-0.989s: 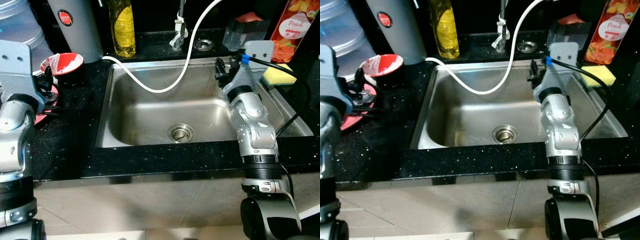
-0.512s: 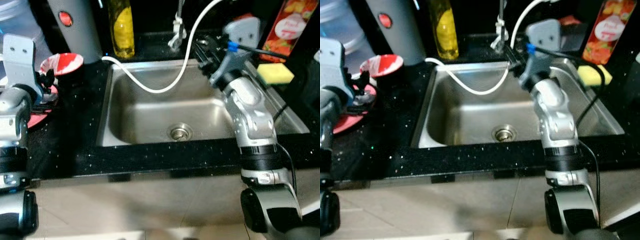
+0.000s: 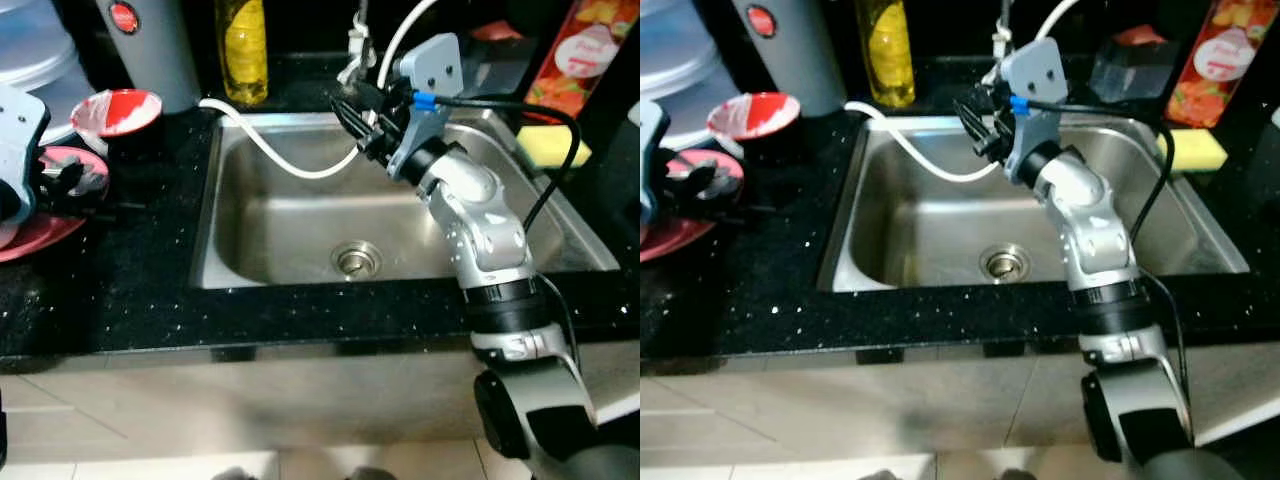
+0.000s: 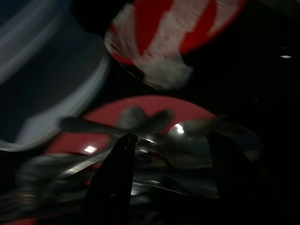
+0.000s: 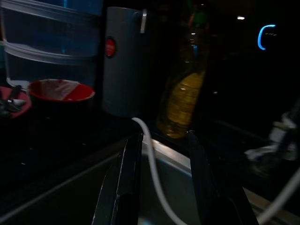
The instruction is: Kitchen organization
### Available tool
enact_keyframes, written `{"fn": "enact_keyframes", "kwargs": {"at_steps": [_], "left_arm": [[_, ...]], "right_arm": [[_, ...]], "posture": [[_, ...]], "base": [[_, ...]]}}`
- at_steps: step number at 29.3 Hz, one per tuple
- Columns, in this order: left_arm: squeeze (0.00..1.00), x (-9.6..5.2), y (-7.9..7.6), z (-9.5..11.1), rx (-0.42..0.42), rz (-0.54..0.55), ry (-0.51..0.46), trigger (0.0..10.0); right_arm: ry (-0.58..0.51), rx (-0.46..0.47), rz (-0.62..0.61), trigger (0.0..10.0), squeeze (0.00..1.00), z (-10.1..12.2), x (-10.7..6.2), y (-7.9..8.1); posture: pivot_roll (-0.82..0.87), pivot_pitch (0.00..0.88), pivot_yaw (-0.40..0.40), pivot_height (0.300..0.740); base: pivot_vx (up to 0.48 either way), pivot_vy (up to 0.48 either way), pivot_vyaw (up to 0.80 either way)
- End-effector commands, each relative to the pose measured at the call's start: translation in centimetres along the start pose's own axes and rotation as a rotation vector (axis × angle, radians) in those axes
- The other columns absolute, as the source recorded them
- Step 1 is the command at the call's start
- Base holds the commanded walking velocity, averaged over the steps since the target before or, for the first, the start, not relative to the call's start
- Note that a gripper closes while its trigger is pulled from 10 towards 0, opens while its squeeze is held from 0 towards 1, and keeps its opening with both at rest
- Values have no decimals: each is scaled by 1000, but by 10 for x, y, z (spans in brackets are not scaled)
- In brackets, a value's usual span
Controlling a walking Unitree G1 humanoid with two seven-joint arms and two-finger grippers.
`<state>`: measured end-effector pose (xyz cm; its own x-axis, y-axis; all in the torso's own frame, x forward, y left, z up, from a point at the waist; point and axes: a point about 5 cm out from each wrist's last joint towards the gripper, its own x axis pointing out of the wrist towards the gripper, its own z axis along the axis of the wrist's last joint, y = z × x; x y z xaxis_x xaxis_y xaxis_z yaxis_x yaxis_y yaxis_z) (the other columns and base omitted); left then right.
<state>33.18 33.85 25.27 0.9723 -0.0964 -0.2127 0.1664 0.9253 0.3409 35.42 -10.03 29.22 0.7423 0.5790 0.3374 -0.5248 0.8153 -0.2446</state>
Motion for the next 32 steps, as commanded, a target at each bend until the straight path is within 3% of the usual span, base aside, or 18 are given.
{"fn": "enact_keyframes", "kwargs": {"at_steps": [1, 6, 11, 14, 15, 17, 19, 22, 25, 27, 29, 30, 31, 32], "left_arm": [[0, -6, 12, 8, -21, 21, -35, 10000], [0, 1, 15, 27, -29, 19, -84, 10000], [0, -4, 14, 47, 151, 188, -118, 10000], [0, -12, 10, 56, 102, 202, -169, 10000], [0, -29, -2, 66, 51, 217, -231, 10000], [0, -37, -8, 69, 46, 223, -250, 10000], [0, -50, -25, 68, 1, 212, -271, 10000], [0, -57, -36, 63, -11, 232, -266, 10000], [0, -69, -67, 56, -62, 200, -311, 10000], [0, -71, -74, 56, -64, 188, -323, 10000], [0, -85, -107, 43, 61, 203, -262, 10000], [0, -91, -116, 38, 90, 215, -242, 10000], [0, -91, -116, 38, 90, 215, -242, 10000], [0, -103, -130, 14, 255, 233, -89, 10000]], "right_arm": [[-26, 14, 0, 10000, 0, 4, 2, -1], [-47, 32, 5, 10000, 0, 8, 2, 2], [-50, 34, -4, 10000, 0, 7, -1, 3], [-49, 38, -16, 10000, 0, 5, -3, 3], [-45, 46, -26, 10000, 0, 3, -5, 2], [-44, 49, -28, 10000, 0, 2, -5, 3], [-38, 59, -24, 10000, 0, -1, -5, 4], [-33, 65, -14, 10000, 0, -4, -3, 7], [-40, 84, 7, 10000, 0, -5, 3, 13], [-42, 87, 10, 10000, 0, -5, 3, 14], [-44, 97, 28, 10000, 0, -6, 6, 20], [-45, 100, 34, 10000, 0, -7, 7, 21], [-45, 100, 34, 10000, 0, -7, 7, 21], [-43, 109, 47, 10000, 0, -9, 7, 25]], "posture": [[61, 95, -15, 740], [48, 102, -8, 740], [44, 102, 3, 740], [44, 101, 11, 740], [60, 97, 5, 740], [64, 97, 3, 740], [87, 93, -9, 740], [99, 91, -14, 740], [129, 84, -26, 740], [129, 84, -26, 740], [159, 79, -32, 740], [159, 79, -32, 740], [159, 79, -32, 740], [180, 74, -38, 740]], "base": [[0, 0, 0], [0, 0, 0], [0, 0, 0], [0, 0, 0], [0, 0, 0], [0, 0, 0], [0, 0, 0], [0, 0, 0], [0, 0, 0], [0, 0, 0], [0, 0, 0], [0, 0, 0], [0, 0, 0], [0, 0, 0]]}}
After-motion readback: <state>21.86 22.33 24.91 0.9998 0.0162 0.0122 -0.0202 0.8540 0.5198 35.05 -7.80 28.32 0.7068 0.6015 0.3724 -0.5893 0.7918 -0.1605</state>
